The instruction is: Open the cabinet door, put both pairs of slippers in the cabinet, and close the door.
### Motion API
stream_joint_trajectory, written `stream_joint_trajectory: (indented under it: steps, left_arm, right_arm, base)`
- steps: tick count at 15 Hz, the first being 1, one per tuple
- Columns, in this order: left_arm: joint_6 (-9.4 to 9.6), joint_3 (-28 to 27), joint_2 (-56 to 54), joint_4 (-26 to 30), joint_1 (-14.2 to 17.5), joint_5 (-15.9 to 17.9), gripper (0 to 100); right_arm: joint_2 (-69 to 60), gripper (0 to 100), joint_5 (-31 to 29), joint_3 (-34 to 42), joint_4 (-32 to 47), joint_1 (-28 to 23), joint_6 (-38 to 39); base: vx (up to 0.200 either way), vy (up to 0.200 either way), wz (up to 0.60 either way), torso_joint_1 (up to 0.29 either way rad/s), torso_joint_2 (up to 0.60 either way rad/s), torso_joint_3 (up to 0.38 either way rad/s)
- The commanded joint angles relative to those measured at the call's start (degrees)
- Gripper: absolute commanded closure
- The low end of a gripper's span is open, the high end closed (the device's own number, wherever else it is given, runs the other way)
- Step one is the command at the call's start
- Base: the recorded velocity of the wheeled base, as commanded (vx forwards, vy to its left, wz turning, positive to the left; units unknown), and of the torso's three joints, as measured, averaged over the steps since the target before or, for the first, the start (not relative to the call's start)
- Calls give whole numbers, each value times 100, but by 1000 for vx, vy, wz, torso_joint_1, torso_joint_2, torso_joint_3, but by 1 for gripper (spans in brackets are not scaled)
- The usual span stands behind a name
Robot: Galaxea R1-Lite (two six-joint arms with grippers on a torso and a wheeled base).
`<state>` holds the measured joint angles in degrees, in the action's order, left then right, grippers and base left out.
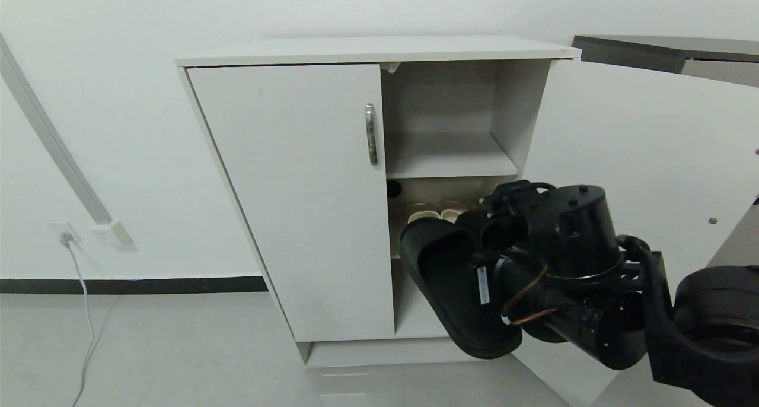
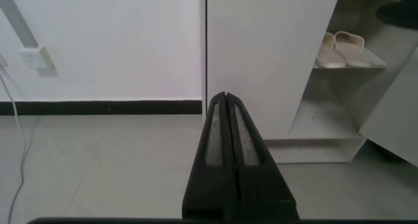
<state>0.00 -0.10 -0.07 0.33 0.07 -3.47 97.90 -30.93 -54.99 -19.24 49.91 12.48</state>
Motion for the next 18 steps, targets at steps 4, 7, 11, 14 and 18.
stream_joint_trajectory:
  steps: [4, 7, 11, 14, 18]
  left_arm:
    - [0, 1, 7, 2, 1, -4, 100]
    - [0, 1, 7, 2, 1, -4, 100]
    - [0, 1, 7, 2, 1, 5, 100]
    - [0, 1, 7, 2, 1, 5, 100]
    - [0, 1, 7, 2, 1, 5, 100]
  right_arm:
    - [10, 100, -827, -873, 60, 37, -115]
    - [106, 100, -880, -1014, -27, 37, -176]
    - [598, 100, -880, -1022, -370, 1, 105]
    - [686, 100, -897, -1163, -353, -78, 96]
    - [660, 100, -1012, -1198, -370, -174, 79]
  base:
    - [0, 0, 0, 0, 0, 0]
    - [0, 0, 0, 0, 0, 0]
    - [0, 0, 0, 0, 0, 0]
    - [0, 0, 0, 0, 0, 0]
    - [0, 0, 0, 0, 0, 0]
